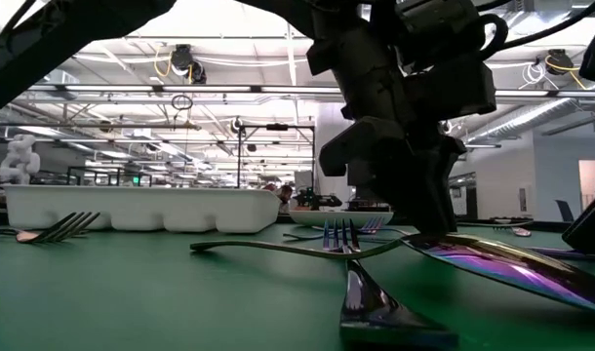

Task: Sort silverware
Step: Put the blue knife into the silverware tray

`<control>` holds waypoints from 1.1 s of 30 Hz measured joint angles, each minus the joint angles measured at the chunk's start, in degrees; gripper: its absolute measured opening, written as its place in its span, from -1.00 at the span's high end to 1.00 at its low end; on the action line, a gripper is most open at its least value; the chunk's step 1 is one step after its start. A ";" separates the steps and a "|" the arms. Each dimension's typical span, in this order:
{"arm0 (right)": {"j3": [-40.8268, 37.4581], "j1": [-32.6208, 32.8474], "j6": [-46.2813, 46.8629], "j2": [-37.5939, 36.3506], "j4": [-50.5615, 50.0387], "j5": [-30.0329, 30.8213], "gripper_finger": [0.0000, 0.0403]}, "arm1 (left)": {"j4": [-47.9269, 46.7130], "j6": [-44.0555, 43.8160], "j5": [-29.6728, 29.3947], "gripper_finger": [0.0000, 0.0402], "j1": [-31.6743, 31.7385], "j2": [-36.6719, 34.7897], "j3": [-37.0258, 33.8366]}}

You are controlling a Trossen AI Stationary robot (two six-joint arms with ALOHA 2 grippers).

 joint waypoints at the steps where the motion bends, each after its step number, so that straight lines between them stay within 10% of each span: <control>1: 0.00 0.00 -0.33 0.06 -0.16 0.06 0.26 | -0.03 0.01 -0.08 0.69 -0.07 0.00 0.19; 33: 0.22 -6.86 -6.27 1.94 0.48 -2.39 0.50 | 0.81 0.40 -0.05 0.69 -1.15 -0.35 0.56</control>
